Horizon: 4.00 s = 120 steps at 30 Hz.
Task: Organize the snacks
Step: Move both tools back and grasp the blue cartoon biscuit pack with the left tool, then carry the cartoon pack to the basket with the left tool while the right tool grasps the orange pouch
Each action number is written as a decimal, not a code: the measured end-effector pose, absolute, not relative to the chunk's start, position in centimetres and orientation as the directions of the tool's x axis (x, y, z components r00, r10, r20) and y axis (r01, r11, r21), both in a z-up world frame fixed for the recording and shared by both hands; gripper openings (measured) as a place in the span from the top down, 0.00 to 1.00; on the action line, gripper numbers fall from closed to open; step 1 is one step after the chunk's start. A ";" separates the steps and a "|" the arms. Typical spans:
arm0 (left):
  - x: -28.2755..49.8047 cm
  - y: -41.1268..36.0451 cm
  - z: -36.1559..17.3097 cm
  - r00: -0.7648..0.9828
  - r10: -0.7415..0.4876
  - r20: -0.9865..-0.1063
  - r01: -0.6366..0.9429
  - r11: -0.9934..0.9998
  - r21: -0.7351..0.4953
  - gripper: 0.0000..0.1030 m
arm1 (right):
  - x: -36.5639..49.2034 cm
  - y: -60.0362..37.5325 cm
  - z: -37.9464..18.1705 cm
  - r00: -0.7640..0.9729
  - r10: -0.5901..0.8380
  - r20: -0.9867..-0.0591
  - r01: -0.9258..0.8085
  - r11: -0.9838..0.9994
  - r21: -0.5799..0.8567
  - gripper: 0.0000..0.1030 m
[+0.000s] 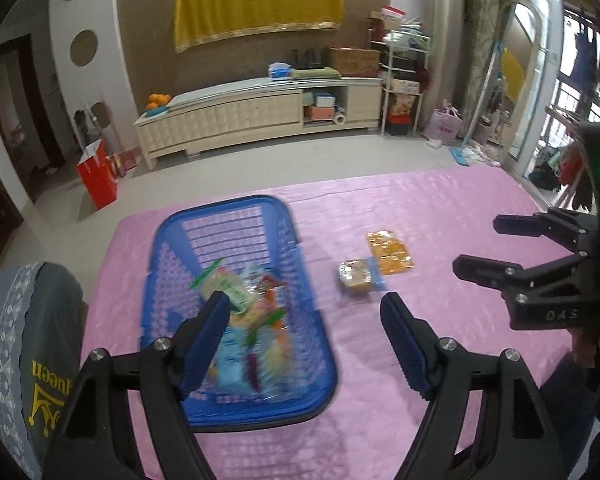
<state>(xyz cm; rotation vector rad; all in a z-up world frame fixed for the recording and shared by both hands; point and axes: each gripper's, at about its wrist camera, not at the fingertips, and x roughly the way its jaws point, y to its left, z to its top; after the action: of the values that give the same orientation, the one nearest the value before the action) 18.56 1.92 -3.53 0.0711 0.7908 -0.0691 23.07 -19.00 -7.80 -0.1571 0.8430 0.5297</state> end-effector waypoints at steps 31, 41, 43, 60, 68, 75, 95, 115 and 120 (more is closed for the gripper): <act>32.0 -7.3 -17.0 0.526 -0.081 -0.847 0.052 0.997 -0.063 0.26 | 33.0 -27.2 -17.4 0.532 0.302 -0.791 -0.403 0.912 0.077 0.13; 35.5 -5.9 -19.8 0.507 -0.028 -0.861 0.044 0.999 -0.007 0.26 | 36.1 -26.7 -20.5 0.500 0.338 -0.798 -0.387 0.911 0.144 0.13; 35.9 -6.0 -20.6 0.489 -0.034 -0.871 0.060 0.998 -0.005 0.26 | 36.3 -27.0 -21.0 0.498 0.354 -0.792 -0.378 0.910 0.168 0.13; 37.5 -5.7 -23.6 0.468 -0.011 -0.883 0.007 1.000 -0.009 0.33 | 36.6 -27.3 -21.3 0.511 0.332 -0.793 -0.393 0.911 0.127 0.13; 36.3 -6.1 -22.2 0.487 -0.005 -0.873 0.012 1.000 0.000 0.48 | 36.9 -27.6 -21.2 0.506 0.336 -0.794 -0.382 0.913 0.143 0.13; 32.1 -8.2 -15.1 0.641 0.062 -0.765 0.020 0.995 0.098 0.48 | 36.5 -27.4 -20.9 0.499 0.352 -0.792 -0.395 0.906 0.153 0.13; 25.8 6.0 -5.0 0.766 0.163 -0.621 -0.180 0.983 0.036 0.47 | 38.5 -19.1 -23.3 0.394 0.324 -0.860 -0.423 0.895 0.144 0.13; 29.3 9.6 -11.4 0.617 0.141 -0.774 -0.165 0.985 0.048 0.47 | 37.8 -14.2 -24.1 0.444 0.203 -0.873 -0.485 0.873 -0.044 0.71; 29.3 10.1 -12.0 0.609 0.110 -0.785 -0.150 0.988 0.023 0.47 | 37.6 -14.2 -24.0 0.436 0.215 -0.874 -0.472 0.881 -0.018 0.79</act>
<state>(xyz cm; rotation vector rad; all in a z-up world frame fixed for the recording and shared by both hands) 29.29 10.11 -11.96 -0.0471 0.9037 0.1504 37.59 -14.17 -23.95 -0.2772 1.0363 0.4345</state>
